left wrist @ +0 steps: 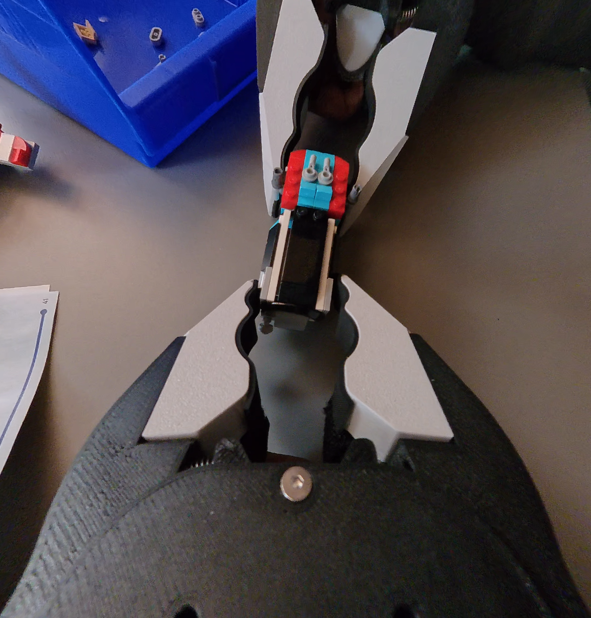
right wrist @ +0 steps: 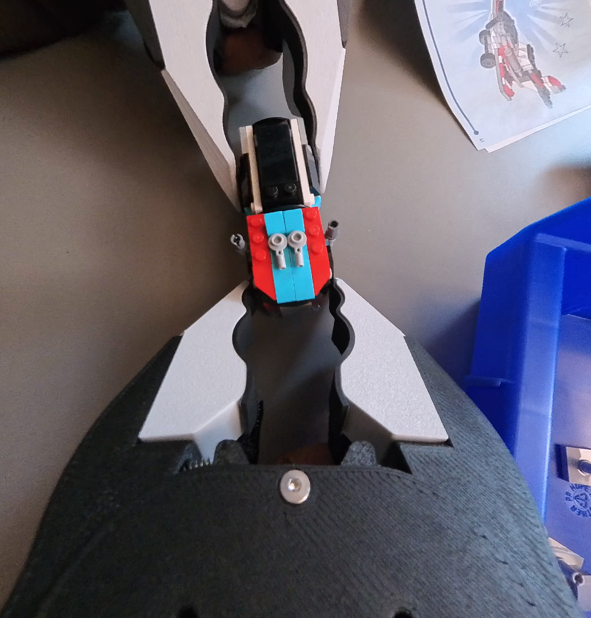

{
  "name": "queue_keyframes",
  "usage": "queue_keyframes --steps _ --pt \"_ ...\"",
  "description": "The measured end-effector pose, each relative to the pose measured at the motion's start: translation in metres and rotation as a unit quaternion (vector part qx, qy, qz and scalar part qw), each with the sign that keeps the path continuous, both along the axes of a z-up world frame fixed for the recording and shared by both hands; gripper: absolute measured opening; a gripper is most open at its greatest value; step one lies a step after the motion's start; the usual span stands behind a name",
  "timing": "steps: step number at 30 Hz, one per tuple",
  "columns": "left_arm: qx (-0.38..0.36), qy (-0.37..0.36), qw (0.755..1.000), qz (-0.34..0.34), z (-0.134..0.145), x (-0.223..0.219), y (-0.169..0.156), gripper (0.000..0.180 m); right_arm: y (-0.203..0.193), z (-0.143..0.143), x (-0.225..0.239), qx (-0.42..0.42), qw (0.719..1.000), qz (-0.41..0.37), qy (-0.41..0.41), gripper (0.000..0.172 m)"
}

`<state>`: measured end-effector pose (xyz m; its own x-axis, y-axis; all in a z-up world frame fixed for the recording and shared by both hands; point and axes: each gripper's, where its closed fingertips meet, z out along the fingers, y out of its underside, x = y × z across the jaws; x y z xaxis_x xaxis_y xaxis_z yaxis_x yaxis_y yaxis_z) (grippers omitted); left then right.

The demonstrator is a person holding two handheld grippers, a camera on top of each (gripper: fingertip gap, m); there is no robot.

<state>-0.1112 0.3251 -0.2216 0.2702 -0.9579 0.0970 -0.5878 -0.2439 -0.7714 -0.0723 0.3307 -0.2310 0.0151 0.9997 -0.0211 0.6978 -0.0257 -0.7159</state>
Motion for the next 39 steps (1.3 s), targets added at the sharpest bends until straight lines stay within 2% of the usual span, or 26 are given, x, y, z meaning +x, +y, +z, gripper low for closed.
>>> queue_keyframes --steps 21,33,39 --pt "0.016 0.039 0.999 -0.004 -0.009 -0.001 -0.002 0.046 -0.001 0.006 0.0 -0.004 1.0 0.004 0.019 0.047" --pt "0.029 0.042 0.999 0.001 -0.008 -0.003 -0.001 0.05 -0.004 0.01 0.007 0.033 0.999 -0.003 0.021 0.072" --pt "0.045 0.034 0.998 0.0 -0.004 -0.011 -0.003 0.055 -0.002 0.028 0.002 0.057 0.997 -0.01 0.047 0.083"
